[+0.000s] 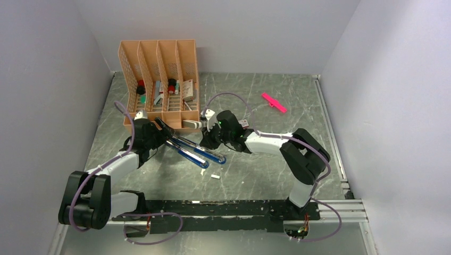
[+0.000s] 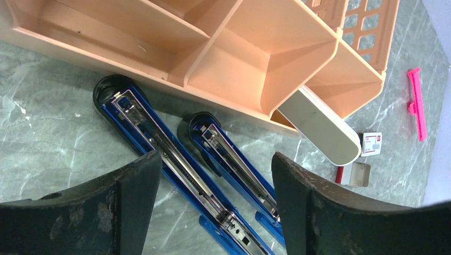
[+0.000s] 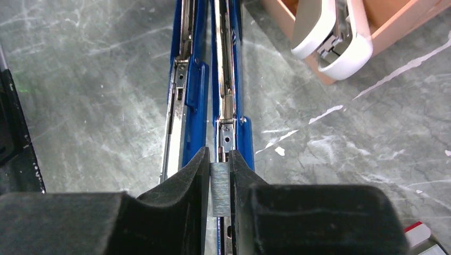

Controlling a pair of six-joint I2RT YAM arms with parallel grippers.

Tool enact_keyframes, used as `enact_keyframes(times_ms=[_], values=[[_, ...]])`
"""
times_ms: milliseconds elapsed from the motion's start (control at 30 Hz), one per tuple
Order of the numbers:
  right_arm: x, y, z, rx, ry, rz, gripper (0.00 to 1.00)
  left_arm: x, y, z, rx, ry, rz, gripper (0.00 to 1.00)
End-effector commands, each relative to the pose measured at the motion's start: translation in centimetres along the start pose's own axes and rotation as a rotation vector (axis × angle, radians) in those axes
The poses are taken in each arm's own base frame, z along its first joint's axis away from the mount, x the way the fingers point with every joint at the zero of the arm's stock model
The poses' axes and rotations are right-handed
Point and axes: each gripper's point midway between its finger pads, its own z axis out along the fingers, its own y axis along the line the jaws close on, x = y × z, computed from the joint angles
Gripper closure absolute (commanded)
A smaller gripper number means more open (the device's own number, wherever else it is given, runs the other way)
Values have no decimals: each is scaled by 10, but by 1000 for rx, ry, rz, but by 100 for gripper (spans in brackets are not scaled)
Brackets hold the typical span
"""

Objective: Load the staples into the stapler
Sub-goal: Pick up the stapler, then place the staple at the center of the board.

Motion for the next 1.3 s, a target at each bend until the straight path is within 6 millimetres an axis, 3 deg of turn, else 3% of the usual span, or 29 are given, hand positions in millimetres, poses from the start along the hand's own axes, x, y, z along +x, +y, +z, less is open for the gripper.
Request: enact_keyframes(times_ms=[0, 167, 433, 567, 867, 1033, 1067, 1267], values=[[-19, 1, -7, 7, -74, -31, 92, -1, -9, 1, 44, -5, 12, 20], [-11, -19, -7, 122, -34, 2, 93, -2, -10, 1, 46, -5, 12, 20], [12, -79, -15, 373, 51, 97, 95, -2, -10, 1, 48, -5, 11, 20], [0, -88, -3, 392, 25, 107, 95, -1, -10, 1, 50, -5, 12, 20], [3, -120, 23, 488, 43, 90, 94, -1, -11, 1, 51, -4, 13, 20], [1, -128, 24, 511, 39, 95, 85, -1, -11, 1, 51, -3, 14, 20], [12, -129, 29, 503, 60, 99, 82, -1, -10, 1, 49, -3, 14, 20], [26, -124, 29, 459, 71, 114, 61, -1, -11, 1, 49, -2, 14, 20]])
